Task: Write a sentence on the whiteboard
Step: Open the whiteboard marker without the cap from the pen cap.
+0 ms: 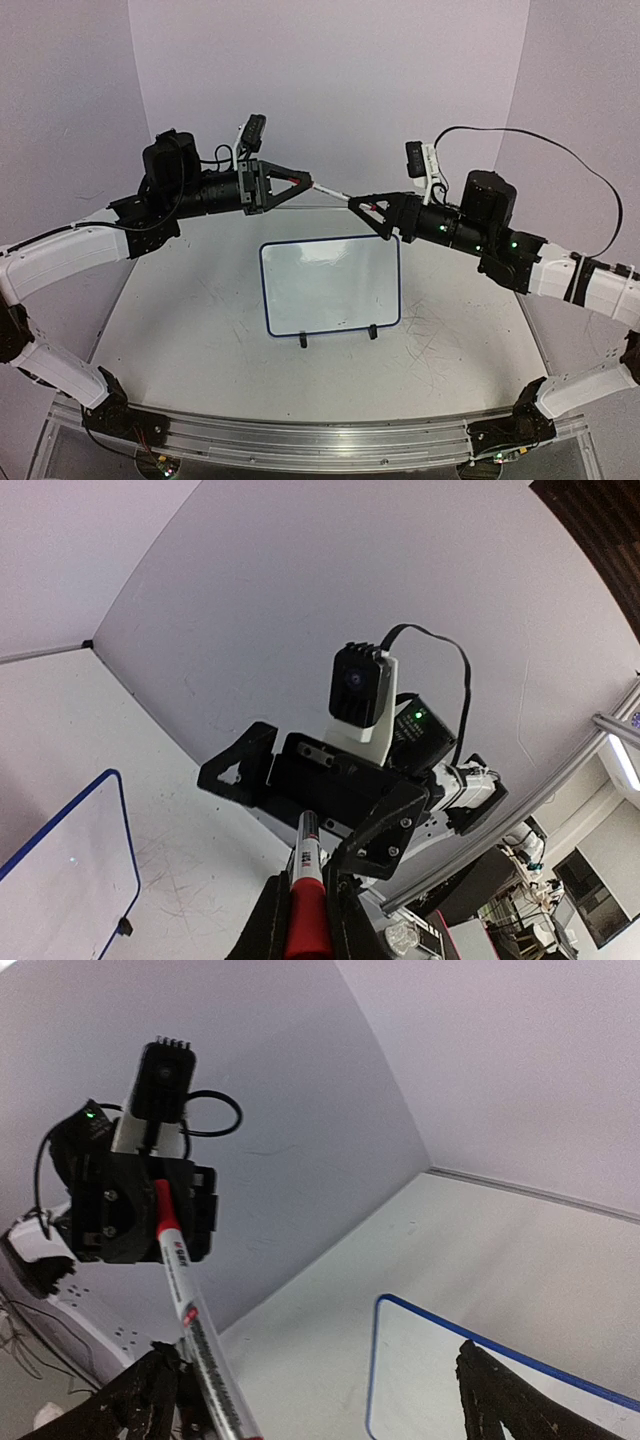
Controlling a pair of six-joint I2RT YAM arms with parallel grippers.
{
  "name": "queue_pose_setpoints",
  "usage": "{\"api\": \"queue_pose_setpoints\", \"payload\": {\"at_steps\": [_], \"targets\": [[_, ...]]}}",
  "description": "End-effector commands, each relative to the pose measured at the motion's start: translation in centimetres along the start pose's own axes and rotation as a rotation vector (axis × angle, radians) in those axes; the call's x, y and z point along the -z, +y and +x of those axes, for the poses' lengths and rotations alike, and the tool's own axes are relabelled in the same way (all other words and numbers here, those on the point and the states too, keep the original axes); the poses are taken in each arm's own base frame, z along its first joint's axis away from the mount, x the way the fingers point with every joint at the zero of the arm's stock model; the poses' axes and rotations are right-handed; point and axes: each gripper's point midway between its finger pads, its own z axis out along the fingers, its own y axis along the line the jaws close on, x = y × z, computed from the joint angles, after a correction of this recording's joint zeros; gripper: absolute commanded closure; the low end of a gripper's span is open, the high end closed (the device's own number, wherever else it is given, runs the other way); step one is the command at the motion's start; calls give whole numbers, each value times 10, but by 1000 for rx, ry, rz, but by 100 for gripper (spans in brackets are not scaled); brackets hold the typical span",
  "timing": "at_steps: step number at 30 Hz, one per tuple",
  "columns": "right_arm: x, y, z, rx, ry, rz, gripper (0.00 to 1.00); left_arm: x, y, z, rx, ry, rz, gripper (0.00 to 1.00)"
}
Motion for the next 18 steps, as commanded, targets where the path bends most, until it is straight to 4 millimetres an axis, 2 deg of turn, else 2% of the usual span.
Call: {"api": "queue_pose_setpoints", "payload": {"at_steps": [1, 4, 6, 10, 18], "targets": [[-4, 51, -32, -75, -119, -297, 2, 5, -27, -22, -33, -94, 114, 100], [-7, 63, -36, -81, -148, -375, 5, 4, -26, -21, -18, -100, 130, 100], [-8, 68, -41, -70, -167, -392, 14, 2, -24, -19, -8, -94, 132, 100], [-15, 72, -43, -60, -166, -395, 22, 1, -21, -16, 6, -89, 135, 100], [-27, 70, -40, -50, -111, -380, 56, 0, -20, -11, 5, -71, 143, 100]]}}
